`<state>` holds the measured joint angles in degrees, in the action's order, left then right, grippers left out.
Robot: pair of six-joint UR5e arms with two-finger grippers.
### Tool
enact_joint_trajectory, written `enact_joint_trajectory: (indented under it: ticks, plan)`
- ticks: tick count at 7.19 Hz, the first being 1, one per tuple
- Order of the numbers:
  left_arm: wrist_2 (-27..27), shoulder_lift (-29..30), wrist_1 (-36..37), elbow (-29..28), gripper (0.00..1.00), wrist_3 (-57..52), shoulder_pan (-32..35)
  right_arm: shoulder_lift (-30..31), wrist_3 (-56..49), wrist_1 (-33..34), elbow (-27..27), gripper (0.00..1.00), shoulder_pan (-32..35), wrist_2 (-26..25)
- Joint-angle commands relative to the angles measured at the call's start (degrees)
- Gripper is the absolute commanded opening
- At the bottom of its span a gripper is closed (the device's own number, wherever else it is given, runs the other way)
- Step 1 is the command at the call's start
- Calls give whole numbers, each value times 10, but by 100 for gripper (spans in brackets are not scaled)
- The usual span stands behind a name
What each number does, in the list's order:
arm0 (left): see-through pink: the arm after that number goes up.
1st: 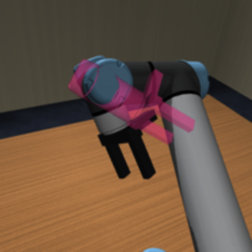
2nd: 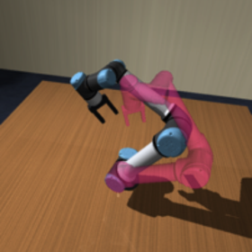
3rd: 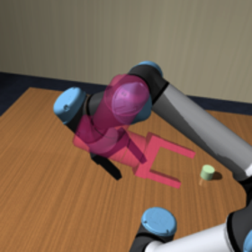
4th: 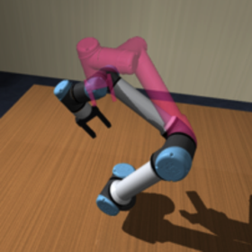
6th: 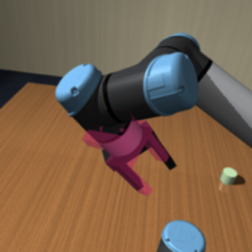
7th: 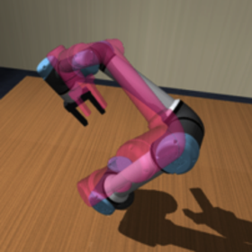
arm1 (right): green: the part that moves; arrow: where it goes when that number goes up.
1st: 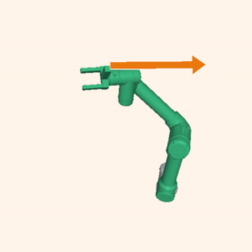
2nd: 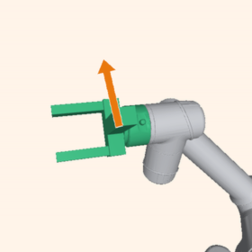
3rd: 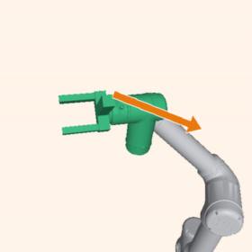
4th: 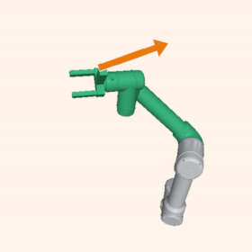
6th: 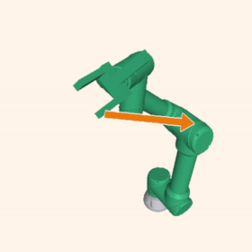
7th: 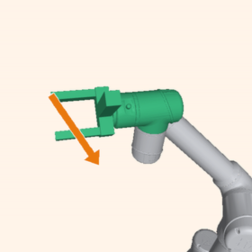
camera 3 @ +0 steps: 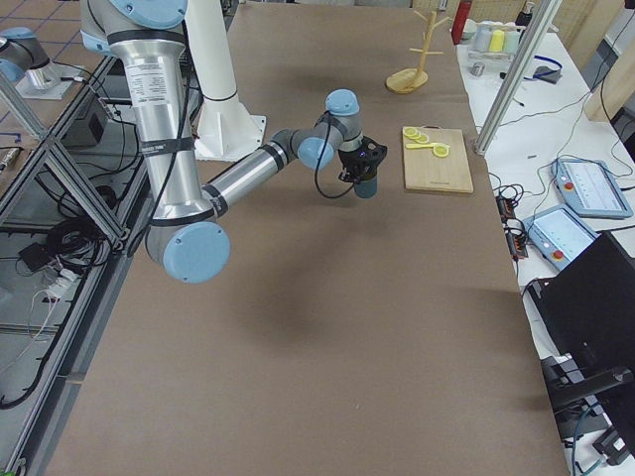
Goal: Hang cup on storage rack
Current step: 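Lift the blue mug with the right gripper and carry it toward the table center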
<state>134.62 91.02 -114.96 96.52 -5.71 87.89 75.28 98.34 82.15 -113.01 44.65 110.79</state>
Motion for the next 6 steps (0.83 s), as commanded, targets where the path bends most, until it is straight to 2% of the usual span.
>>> enact_joint_trajectory:
  ticks: [1,3,4,6]
  plan:
    - [0,0,0,-3,99,0,0,-137,131,178,4,0,-78,-72]
    - [0,0,0,-3,99,0,0,-185,267,182,40,0,-119,-94]
    - [0,0,0,-3,99,0,0,-235,344,183,92,0,-135,-114]
    - [-1,0,0,-2,99,0,0,-346,428,187,208,0,-147,-117]
